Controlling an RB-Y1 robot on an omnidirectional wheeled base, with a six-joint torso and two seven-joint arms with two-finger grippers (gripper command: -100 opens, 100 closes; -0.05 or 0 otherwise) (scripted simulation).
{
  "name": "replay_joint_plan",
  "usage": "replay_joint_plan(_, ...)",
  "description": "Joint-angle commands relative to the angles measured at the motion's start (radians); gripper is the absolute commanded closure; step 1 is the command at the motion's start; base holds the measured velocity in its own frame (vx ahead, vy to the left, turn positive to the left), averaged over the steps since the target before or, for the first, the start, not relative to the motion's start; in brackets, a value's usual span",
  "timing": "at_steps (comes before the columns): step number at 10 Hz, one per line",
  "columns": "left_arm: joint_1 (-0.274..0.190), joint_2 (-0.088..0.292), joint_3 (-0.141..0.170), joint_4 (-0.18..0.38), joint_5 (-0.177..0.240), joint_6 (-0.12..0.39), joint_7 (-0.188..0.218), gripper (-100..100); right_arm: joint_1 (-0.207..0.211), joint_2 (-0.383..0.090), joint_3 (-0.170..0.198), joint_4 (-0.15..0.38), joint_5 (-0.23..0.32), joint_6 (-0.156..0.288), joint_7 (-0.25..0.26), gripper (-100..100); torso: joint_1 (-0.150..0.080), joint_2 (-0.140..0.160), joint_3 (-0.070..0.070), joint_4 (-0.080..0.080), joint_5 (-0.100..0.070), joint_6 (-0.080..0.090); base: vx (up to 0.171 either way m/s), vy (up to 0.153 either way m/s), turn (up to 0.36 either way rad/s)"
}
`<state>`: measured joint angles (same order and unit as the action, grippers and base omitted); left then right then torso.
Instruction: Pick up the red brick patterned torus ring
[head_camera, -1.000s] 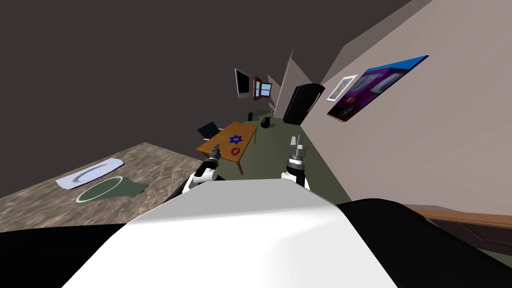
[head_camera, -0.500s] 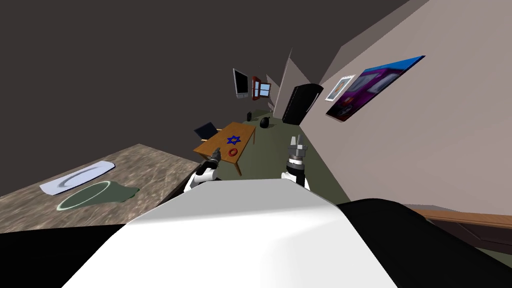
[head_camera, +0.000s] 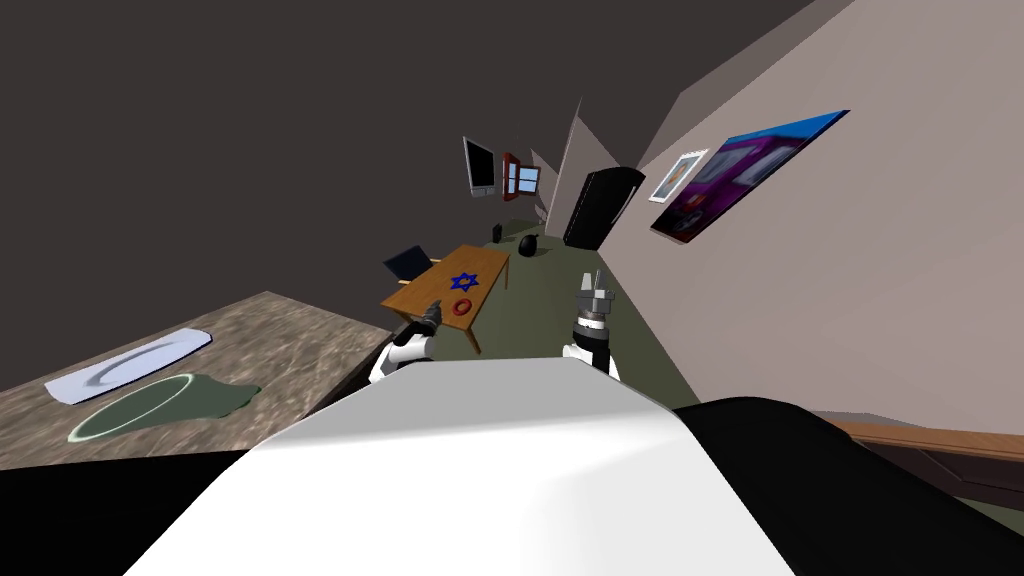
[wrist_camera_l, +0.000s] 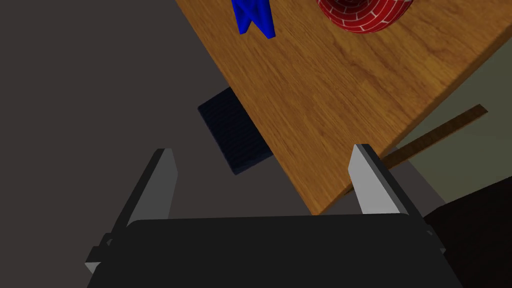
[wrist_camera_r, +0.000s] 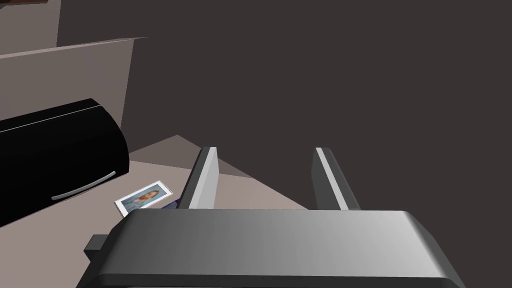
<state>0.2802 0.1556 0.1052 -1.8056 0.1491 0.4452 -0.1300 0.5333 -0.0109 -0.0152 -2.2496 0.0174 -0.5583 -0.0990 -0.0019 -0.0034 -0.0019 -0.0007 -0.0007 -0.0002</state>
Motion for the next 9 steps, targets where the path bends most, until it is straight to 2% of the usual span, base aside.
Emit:
replay_joint_plan(1, -0.016, 0.002, 0.013, 0.035, 0.006, 0.05, -0.01, -100, 0.0, 0.0, 0.0, 0.0, 0.0, 0.0, 0.0, 0, 0.0, 0.0, 0.0, 0.0, 0.0, 0.0, 0.059, -0.044, -0.018)
replay_joint_plan(4, -0.043, 0.007, 0.037, 0.096, 0.015, 0.128, -0.026, -100, 0.0, 0.0, 0.0, 0.0, 0.0, 0.0, 0.0, 0, -0.001, -0.002, -0.001, 0.0, 0.0, 0.0, 0.086, -0.055, -0.01)
replay_joint_plan(5, -0.043, 0.007, 0.037, 0.096, 0.015, 0.131, -0.026, -100, 0.0, 0.0, 0.0, 0.0, 0.0, 0.0, 0.0, 0, -0.001, -0.002, -0.001, 0.0, 0.0, 0.0, 0.064, -0.033, -0.004)
replay_joint_plan(7, -0.069, 0.013, 0.061, 0.152, 0.022, 0.2, -0.041, -100, 0.0, 0.0, 0.0, 0.0, 0.0, 0.0, 0.0, 0, 0.0, -0.002, -0.001, 0.0, 0.0, 0.0, 0.094, -0.039, -0.01)
replay_joint_plan(8, -0.069, 0.013, 0.061, 0.156, 0.022, 0.205, -0.041, -100, 0.0, 0.0, 0.0, 0.0, 0.0, 0.0, 0.0, 0, 0.0, -0.003, -0.002, -0.001, 0.0, 0.0, 0.092, -0.035, 0.0)
replay_joint_plan(9, -0.082, 0.016, 0.072, 0.185, 0.025, 0.239, -0.048, -100, 0.0, 0.0, 0.0, 0.0, 0.0, 0.0, 0.0, 0, 0.0, -0.003, -0.002, -0.001, 0.0, 0.0, 0.093, -0.042, -0.007)
